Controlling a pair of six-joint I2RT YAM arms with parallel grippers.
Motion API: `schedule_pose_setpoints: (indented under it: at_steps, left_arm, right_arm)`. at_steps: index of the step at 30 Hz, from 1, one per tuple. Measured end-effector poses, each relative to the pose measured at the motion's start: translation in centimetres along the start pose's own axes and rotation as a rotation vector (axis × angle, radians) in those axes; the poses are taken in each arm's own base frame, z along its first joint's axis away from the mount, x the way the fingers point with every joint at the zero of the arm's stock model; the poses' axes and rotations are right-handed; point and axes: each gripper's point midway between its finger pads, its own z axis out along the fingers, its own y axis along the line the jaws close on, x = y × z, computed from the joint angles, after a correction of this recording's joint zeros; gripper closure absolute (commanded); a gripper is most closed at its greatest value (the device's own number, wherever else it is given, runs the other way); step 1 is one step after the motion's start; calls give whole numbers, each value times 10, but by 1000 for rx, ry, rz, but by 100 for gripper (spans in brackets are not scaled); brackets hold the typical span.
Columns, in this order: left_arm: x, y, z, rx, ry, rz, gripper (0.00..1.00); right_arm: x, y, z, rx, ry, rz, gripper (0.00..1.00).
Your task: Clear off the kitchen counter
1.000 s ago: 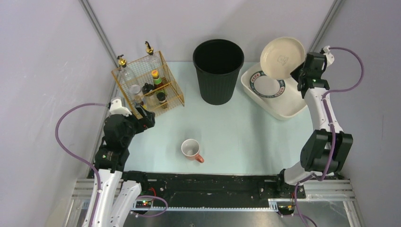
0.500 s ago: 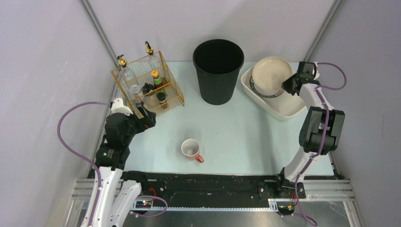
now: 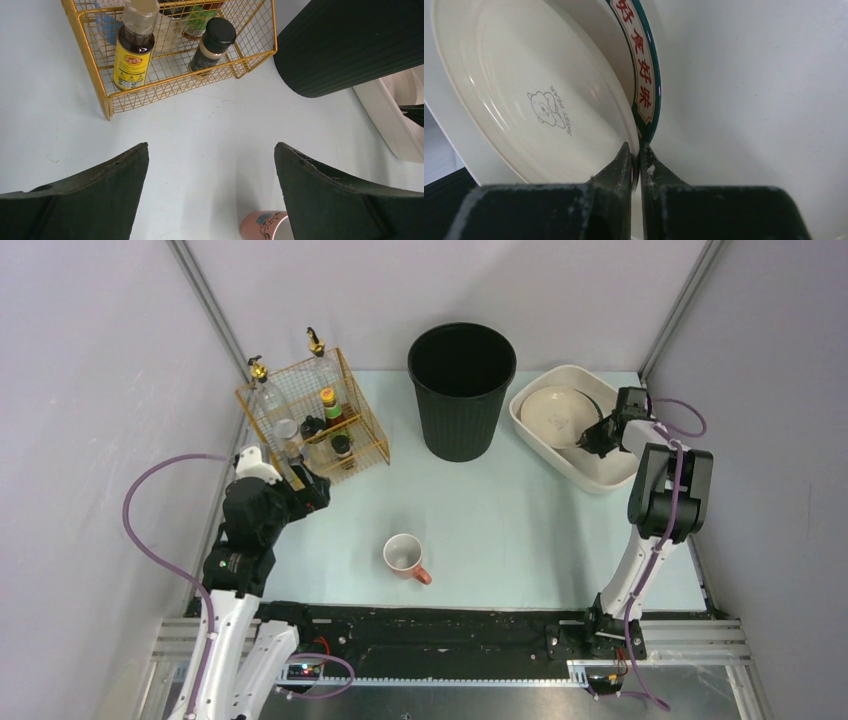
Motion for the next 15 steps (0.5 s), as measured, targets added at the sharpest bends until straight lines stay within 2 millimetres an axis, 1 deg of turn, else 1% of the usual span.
schedule_pose_setpoints:
  at_steps: [3, 5, 6, 7, 8, 10, 13, 15]
  left_arm:
    - [0, 0, 0, -1, 1, 0, 2]
    - [1, 0, 1, -1, 3, 0, 2]
    - [1, 0, 1, -2, 4, 0, 2]
    - [1, 0, 1, -2, 4, 0, 2]
    - [1, 0, 1, -2, 4, 0, 2]
    - [1, 0, 1, -2, 4, 0, 2]
    - [1, 0, 1, -3, 5, 0, 2]
    - [1, 1, 1, -3, 6, 1, 2]
  right_arm:
    - [6, 2, 5, -17, 29, 26, 86]
    - [5, 5, 6, -24, 34, 40, 80]
    - [3, 6, 7, -26, 33, 46, 75]
    - [1, 8, 8, -31, 28, 49, 72]
    - [-1, 9, 10, -32, 22, 51, 65]
    - [-5, 12, 13, -34, 14, 55, 59]
    - [-9, 15, 13, -41, 3, 55, 53]
    - [-10, 16, 13, -42, 1, 55, 51]
